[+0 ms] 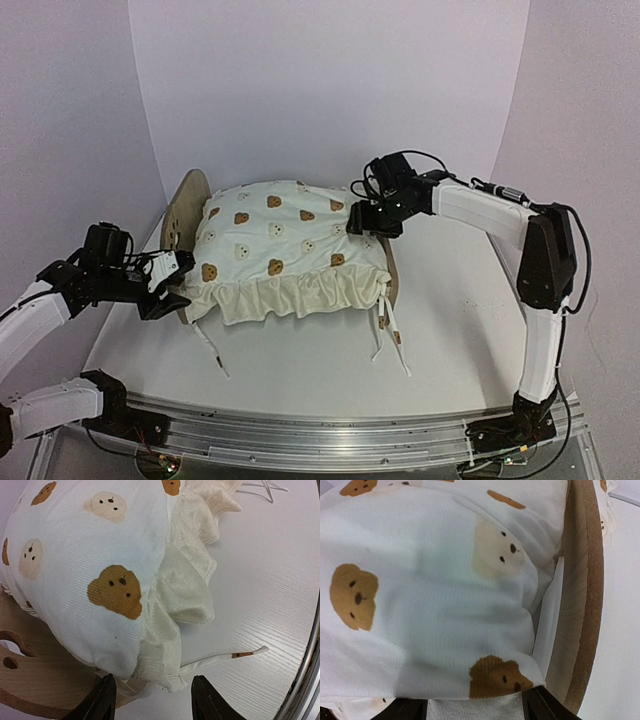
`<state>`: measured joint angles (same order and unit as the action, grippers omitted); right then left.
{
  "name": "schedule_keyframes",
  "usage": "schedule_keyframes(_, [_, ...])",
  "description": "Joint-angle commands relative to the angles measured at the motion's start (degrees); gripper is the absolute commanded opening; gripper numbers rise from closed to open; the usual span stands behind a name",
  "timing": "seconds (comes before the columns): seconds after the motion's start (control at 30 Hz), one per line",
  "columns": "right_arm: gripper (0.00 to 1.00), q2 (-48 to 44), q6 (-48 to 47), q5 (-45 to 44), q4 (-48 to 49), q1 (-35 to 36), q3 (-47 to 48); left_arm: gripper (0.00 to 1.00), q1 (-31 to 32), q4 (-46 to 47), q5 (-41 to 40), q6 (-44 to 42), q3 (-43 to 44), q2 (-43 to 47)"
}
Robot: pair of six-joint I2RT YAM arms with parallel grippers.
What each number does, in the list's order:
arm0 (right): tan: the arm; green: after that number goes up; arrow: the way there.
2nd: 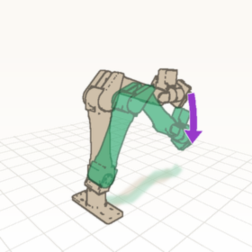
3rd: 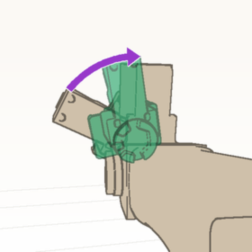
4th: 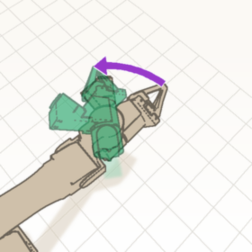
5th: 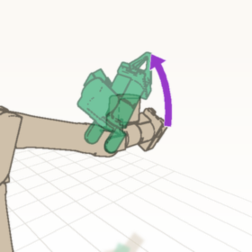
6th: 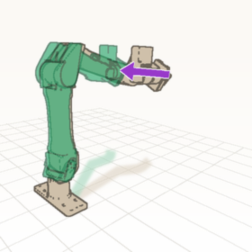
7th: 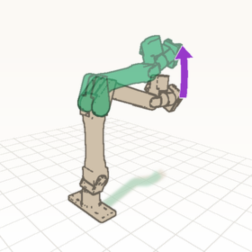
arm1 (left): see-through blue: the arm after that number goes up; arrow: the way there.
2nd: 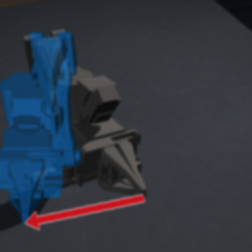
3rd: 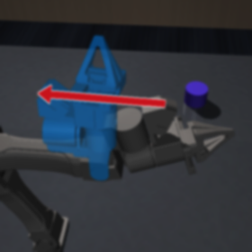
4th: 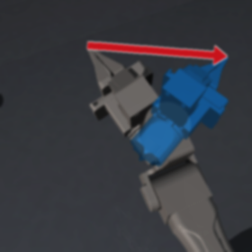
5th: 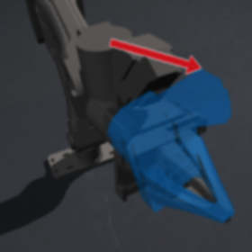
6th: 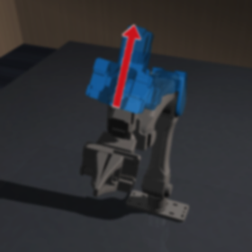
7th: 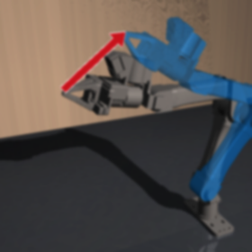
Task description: Set up the pet bed
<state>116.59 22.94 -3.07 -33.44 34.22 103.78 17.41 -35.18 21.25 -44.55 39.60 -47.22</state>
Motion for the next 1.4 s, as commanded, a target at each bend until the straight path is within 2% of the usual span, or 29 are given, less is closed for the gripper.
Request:
schedule_keyframes(0.0, [0.66,-3.6,-3.1,4.9,1.5,-1.0,2.4,0.52,-0.3,2.4,-1.8,-2.7,2.5,-3.5])
schedule_keyframes(0.07, [0.66,-6.4,-2.8,7.3,1.5,-0.3,0.9,0.51,-0.3,3.8,-3.3,-2.6,4.0,-5.6])
schedule_keyframes(0.17, [0.68,-10.0,-4.7,7.9,1.6,2.2,-0.8,0.43,-0.2,1.8,-4.3,-5.8,7.7,-8.9])
schedule_keyframes(0.33, [0.69,-16.5,-5.1,6.8,2.8,7.0,-6.0,0.32,0.3,-1.4,-7.9,-15.1,10.4,-13.3])
schedule_keyframes(0.47, [0.69,-21.1,-3.8,5.3,5.8,9.5,-12.0,0.27,1.2,-2.5,-12.7,-19.4,12.6,-17.3])
schedule_keyframes(0.57, [0.68,-23.3,-2.5,4.2,7.2,11.2,-15.3,0.28,1.5,-5.5,-11.1,-20.7,15.3,-19.9])
schedule_keyframes(0.77, [0.68,-25.5,0.1,3.2,12.0,14.5,-20.3,0.26,2.9,6.0,-15.8,-15.2,17.0,-25.1])
schedule_keyframes(0.97, [0.68,-23.8,-0.4,3.8,12.9,17.2,-19.0,0.23,3.4,11.9,-19.1,-13.8,19.5,-29.3])
schedule_keyframes(1.1, [0.68,-22.6,-2.2,4.6,13.2,19.5,-18.3,0.29,3.4,4.5,-15.2,-11.0,25.8,-28.9])
schedule_keyframes(1.27, [0.68,-21.1,-2.3,6.3,13.6,21.0,-18.2,0.47,3.3,-5.5,-9.6,-14.2,26.8,-26.9])
schedule_keyframes(1.37, [0.68,-20.2,-2.6,7.4,13.9,21.5,-17.3,0.59,3.3,-15.5,-4.9,-18.8,27.5,-26.7])
